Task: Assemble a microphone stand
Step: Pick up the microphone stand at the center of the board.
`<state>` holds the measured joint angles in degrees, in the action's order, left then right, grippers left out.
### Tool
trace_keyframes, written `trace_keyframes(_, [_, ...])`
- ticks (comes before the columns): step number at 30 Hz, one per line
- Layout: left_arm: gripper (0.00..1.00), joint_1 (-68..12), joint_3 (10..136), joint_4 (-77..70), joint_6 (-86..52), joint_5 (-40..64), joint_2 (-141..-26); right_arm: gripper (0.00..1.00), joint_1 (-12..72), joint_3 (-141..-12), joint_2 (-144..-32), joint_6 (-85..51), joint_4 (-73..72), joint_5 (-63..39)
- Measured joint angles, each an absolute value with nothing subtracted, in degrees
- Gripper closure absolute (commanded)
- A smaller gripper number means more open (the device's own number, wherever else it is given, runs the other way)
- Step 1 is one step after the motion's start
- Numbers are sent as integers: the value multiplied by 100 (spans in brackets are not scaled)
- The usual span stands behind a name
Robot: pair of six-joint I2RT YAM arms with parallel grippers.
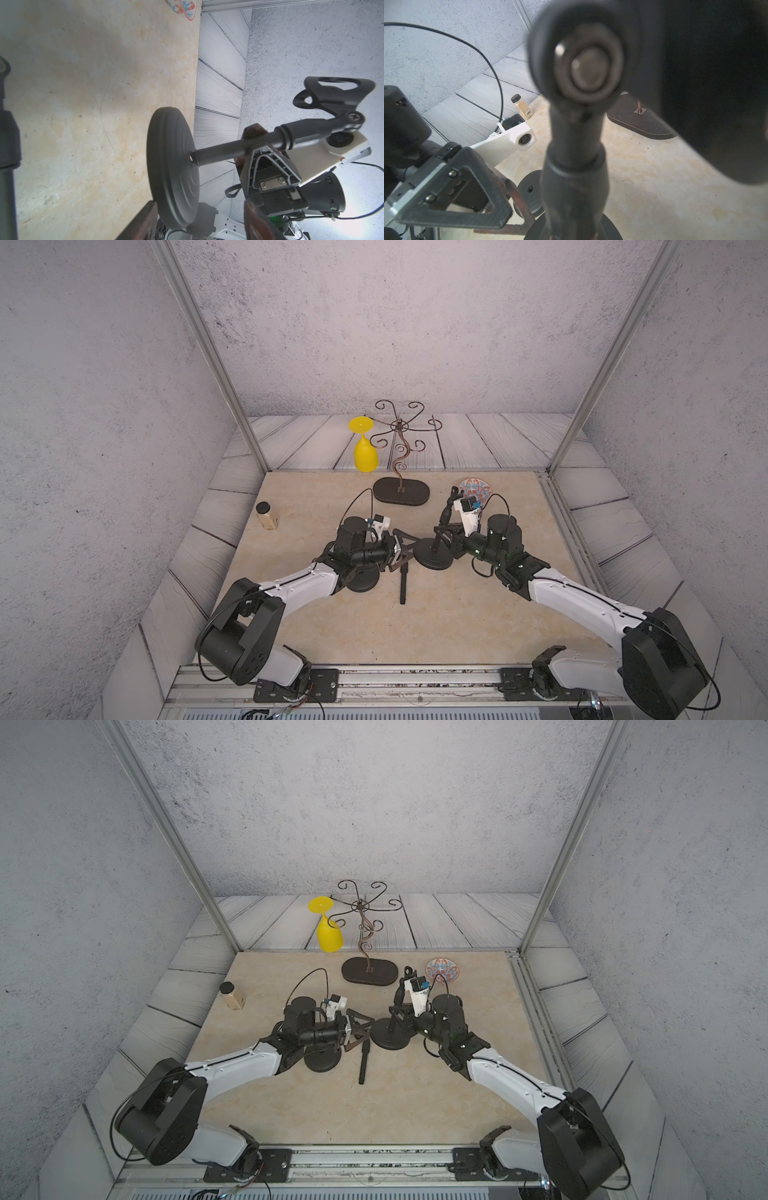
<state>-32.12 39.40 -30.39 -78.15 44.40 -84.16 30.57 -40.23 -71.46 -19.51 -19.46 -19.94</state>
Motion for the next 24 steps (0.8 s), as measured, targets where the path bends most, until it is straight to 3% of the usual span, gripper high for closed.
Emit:
trace_keyframes(8, [44,-3367,3997,-3299,-7942,4506,-8696,98,3037,-4086,-7146,-2137,-2043,-2397])
trace_keyframes(24, [97,-3548,4040,-3841,-8807,4080,-8847,100,2976,-4042,-7137,-2187,-2477,-2421])
